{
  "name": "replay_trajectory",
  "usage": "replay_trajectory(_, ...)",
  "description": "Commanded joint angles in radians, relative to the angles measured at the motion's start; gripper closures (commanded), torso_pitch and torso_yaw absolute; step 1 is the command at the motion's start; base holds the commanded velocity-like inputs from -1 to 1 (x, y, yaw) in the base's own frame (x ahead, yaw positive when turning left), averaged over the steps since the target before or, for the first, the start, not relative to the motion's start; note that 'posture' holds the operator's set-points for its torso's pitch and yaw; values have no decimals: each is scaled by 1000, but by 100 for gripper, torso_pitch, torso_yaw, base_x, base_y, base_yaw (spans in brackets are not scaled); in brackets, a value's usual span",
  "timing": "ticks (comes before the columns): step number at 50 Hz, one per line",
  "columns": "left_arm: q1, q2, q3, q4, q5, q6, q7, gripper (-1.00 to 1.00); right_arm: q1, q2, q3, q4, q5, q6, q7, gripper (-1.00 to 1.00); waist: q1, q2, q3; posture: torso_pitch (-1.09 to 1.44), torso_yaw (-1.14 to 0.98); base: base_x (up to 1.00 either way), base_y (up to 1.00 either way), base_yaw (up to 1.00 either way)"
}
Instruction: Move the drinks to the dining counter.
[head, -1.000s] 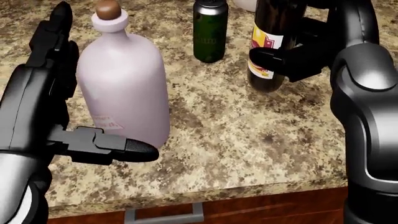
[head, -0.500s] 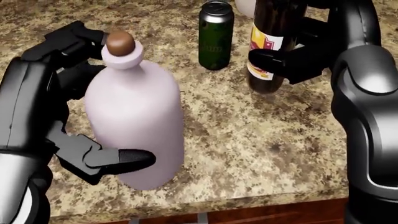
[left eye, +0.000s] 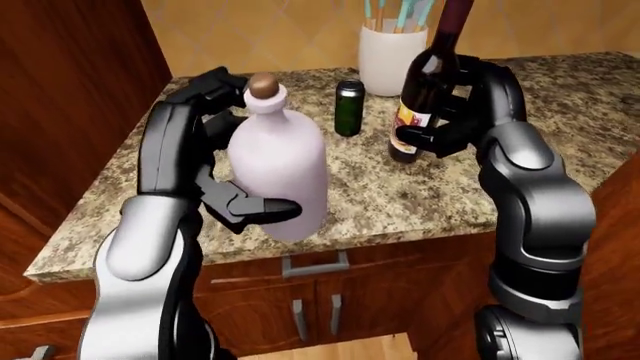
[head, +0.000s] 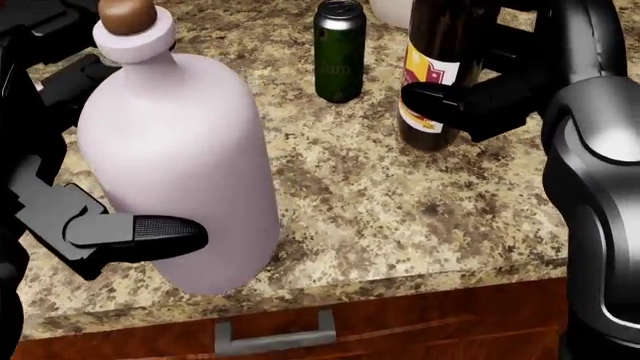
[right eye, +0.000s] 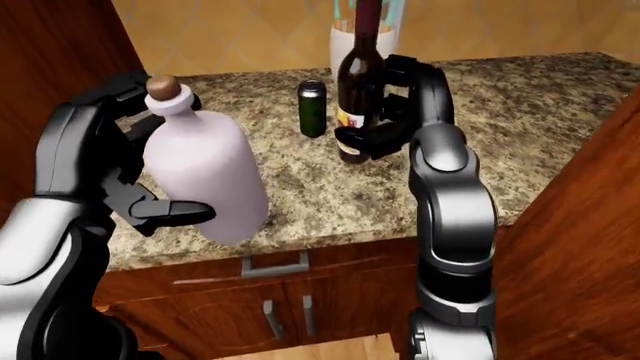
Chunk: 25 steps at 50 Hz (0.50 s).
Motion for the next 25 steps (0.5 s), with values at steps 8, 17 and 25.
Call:
replay_trajectory(8, -37, 19, 10, -31, -32, -24, 29, 100, -52, -12, -22, -51, -9, -53, -5, 100, 5, -5, -34, 0, 0, -59, 7, 0)
replay_trajectory(17, -30, 26, 14, -37, -54, -24, 44, 100, -50, -8, -20, -54, -14, -49, -4, 100, 13, 47, -57, 0, 0, -59, 8, 0)
replay_trajectory(25, -20, 31, 19, -36, -69, -34, 52, 100, -50, -4, -18, -53, -19, -51, -4, 100, 2, 4, -23, 0, 0, -59, 10, 0)
